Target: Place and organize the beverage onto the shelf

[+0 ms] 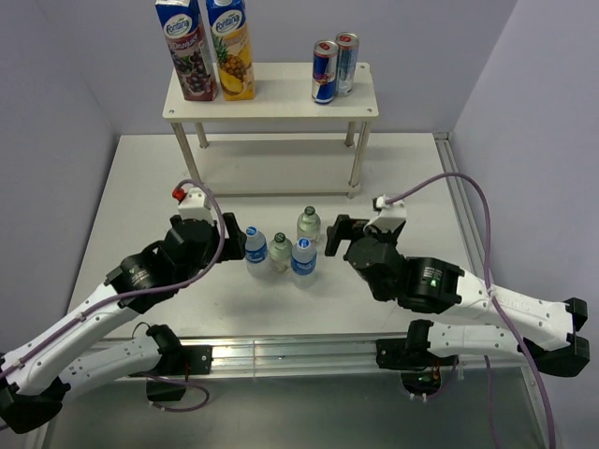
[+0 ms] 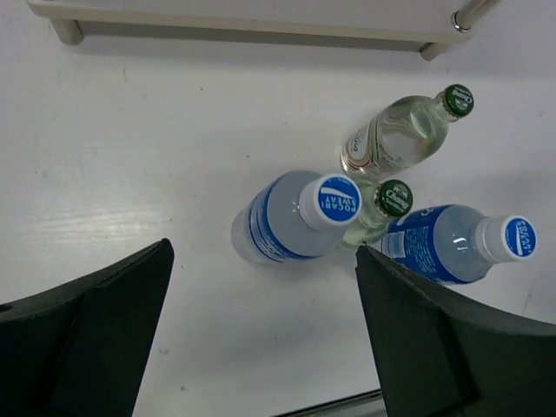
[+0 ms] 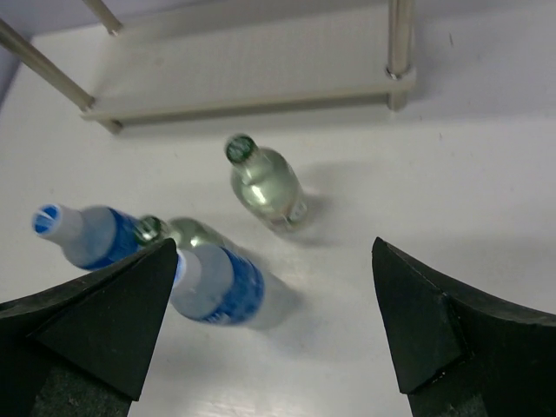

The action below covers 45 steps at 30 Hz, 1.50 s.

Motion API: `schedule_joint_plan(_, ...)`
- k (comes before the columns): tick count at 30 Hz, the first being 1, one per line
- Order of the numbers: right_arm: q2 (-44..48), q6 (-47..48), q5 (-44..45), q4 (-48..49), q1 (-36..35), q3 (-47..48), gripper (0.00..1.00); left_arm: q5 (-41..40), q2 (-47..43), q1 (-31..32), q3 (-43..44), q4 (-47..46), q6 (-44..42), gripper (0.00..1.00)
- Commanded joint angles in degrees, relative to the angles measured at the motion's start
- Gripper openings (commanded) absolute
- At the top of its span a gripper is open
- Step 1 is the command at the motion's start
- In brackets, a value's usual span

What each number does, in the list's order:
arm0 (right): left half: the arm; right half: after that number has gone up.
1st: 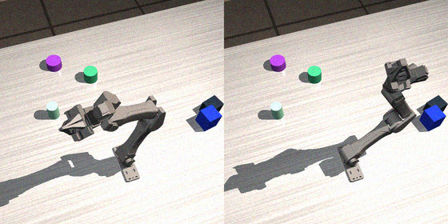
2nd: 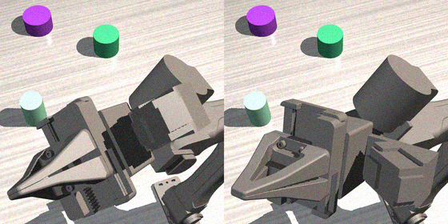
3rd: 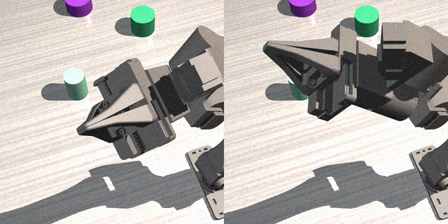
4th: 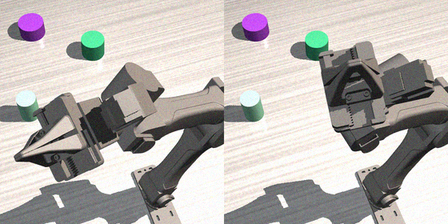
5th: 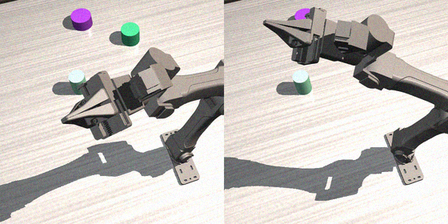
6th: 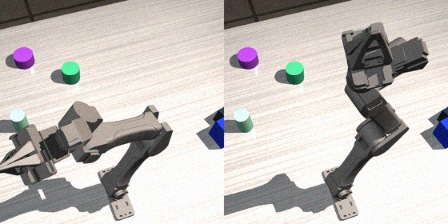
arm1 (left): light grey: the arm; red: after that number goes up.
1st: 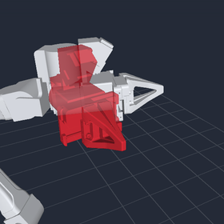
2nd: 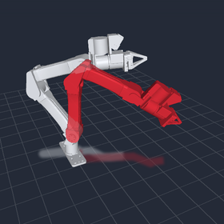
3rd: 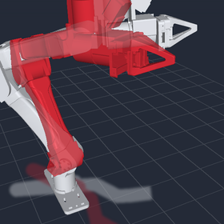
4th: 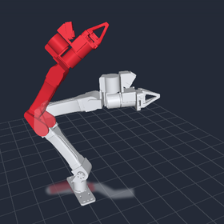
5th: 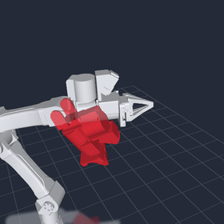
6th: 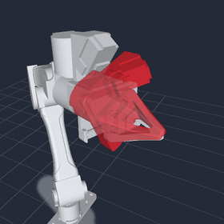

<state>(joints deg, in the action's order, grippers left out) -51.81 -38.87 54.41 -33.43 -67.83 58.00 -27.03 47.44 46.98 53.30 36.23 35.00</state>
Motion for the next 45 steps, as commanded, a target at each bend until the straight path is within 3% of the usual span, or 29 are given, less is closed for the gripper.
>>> schedule_joint_plan(1, 4.7, -8.4, 3.1, -6.7, -1.3, -4.0, 1.00, -8.4, -2.4, 4.6, -0.1, 2.9, 7.4, 0.93)
schedule_joint_plan(7, 9.4, -9.6, 2.4, -7.8, -1.6, -7.4, 1.00, -13.8, 0.0, 10.8, -3.5, 3.7, 15.6, 0.92)
schedule_joint_plan(8, 9.6, -9.0, 2.1, -7.6, -1.7, -7.5, 1.00, -17.8, 0.8, 12.2, -4.2, 3.7, 19.4, 0.92)
schedule_joint_plan(11, 9.4, -9.4, 1.7, -7.5, -1.8, -8.1, 1.00, -24.5, 3.1, 20.8, -9.1, 0.9, 25.7, 0.93)
schedule_joint_plan(13, 9.6, -9.6, 1.7, -7.6, -1.7, -8.9, 1.00, -29.8, 4.2, 25.7, -13.3, -5.0, 25.8, 0.93)
schedule_joint_plan(18, 11.2, -8.9, 1.1, -5.7, -1.7, -11.6, 1.00, -36.5, 5.0, 28.4, -21.3, -21.8, 18.0, 0.93)
schedule_joint_plan(22, 11.9, -9.2, 0.9, -5.7, -1.7, -12.6, 1.00, -42.6, 6.2, 28.3, -28.0, -35.6, 12.3, 0.94)
schedule_joint_plan(26, 12.3, -9.6, 1.3, -5.8, -1.7, -13.8, 1.00, -40.4, 6.5, 28.1, -33.3, -54.2, 1.1, 0.95)
schedule_joint_plan(37, 10.5, -9.7, 1.7, -4.5, -1.7, -15.2, 1.00, -33.9, 16.6, 20.8, -33.5, -69.4, -7.3, 0.94)
schedule_joint_plan(42, 11.4, -9.7, 1.7, -4.5, -1.7, -15.8, 1.00, -28.1, 20.0, 13.2, -32.5, -70.9, -7.1, 0.94)
schedule_joint_plan(45, 11.8, -10.0, 2.0, -4.7, -1.7, -16.4, 1.00, -28.4, 21.9, 9.9, -32.6, -73.0, -8.5, 0.88)
